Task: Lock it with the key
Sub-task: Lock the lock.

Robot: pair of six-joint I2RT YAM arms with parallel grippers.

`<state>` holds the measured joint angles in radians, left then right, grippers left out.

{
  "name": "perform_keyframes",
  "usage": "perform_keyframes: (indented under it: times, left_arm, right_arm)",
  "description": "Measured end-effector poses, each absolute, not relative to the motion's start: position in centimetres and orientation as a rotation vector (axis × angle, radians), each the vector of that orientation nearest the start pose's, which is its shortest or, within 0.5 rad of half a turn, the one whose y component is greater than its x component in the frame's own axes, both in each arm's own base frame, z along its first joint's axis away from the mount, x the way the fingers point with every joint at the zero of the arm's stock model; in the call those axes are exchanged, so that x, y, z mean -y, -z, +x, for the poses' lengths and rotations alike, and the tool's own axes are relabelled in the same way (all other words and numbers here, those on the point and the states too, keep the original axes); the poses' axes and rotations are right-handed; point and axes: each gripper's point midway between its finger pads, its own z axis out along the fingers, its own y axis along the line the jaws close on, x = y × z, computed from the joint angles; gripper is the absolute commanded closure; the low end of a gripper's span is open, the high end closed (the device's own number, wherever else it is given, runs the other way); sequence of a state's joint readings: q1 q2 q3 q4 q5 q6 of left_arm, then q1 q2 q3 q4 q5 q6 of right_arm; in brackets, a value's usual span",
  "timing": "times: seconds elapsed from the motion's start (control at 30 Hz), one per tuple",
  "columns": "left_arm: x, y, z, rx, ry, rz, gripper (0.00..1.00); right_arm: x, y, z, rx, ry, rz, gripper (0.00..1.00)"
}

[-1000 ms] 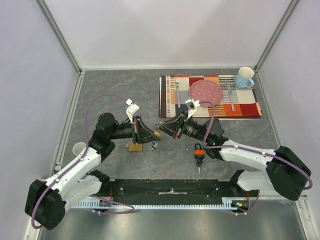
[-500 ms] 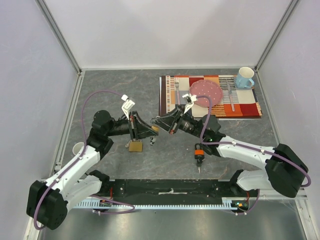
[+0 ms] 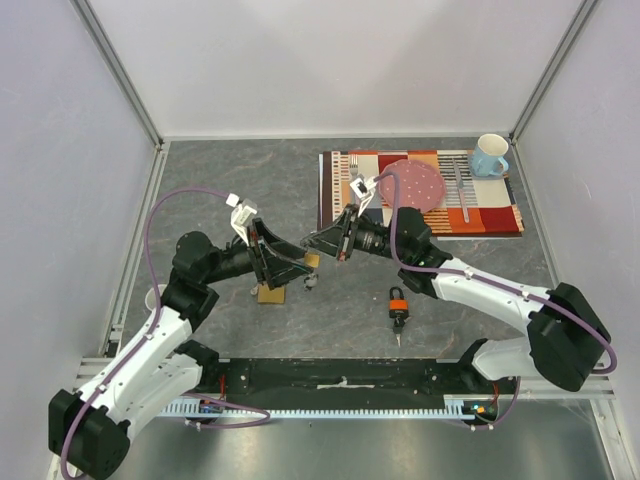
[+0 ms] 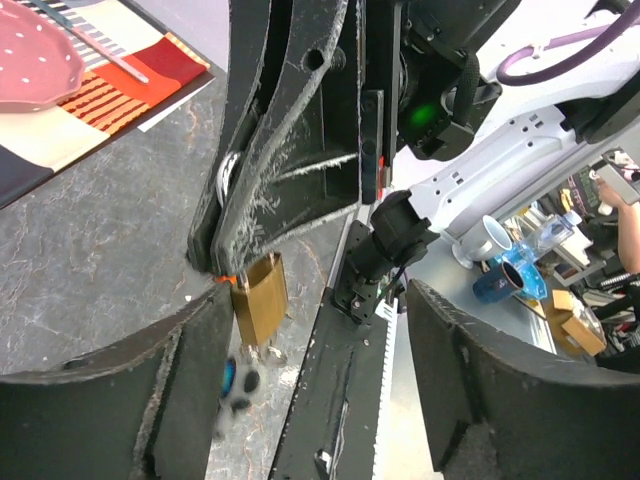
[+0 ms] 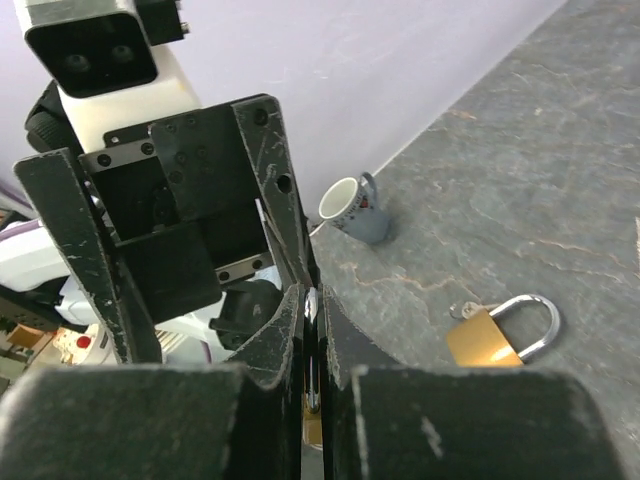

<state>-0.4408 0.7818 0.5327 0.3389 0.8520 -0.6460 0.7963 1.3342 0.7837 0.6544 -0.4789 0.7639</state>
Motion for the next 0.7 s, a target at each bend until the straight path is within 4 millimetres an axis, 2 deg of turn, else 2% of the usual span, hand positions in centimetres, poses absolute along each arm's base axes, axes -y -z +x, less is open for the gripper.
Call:
perform_keyframes:
  times: [0.1, 0.27, 0.4, 0.47, 0.7]
  left_arm:
    - [24.4, -27.6, 17.3, -1.611, 1.448, 0.581, 0.23]
    - [24.4, -27.4, 17.3, -1.615, 1.447, 0.578, 0.22]
    - [24.4, -27.1, 17.4, -1.622, 1.446, 0.574, 0.18]
    - [24.3, -27.0, 17.4, -1.614, 1.439, 0.579, 0.13]
    - [24.0, -26.5, 17.3, -1.576, 1.400, 0.598, 0.10]
  right_arm:
    - [-36.2, -27.9, 22.7, -1.675, -1.540, -0.447, 1.00]
    - [-34.5, -28.0, 24.4, -1.691, -1.494, -0.390, 1.00]
    - [-34.2, -28.4, 24.3, -1.687, -1.492, -0.389, 1.00]
    - [-34.2, -28.4, 24.2, -1.686, -1.495, -0.392, 1.00]
    - [-34.2, -28.6, 24.1, -1.685, -1.507, -0.392, 1.00]
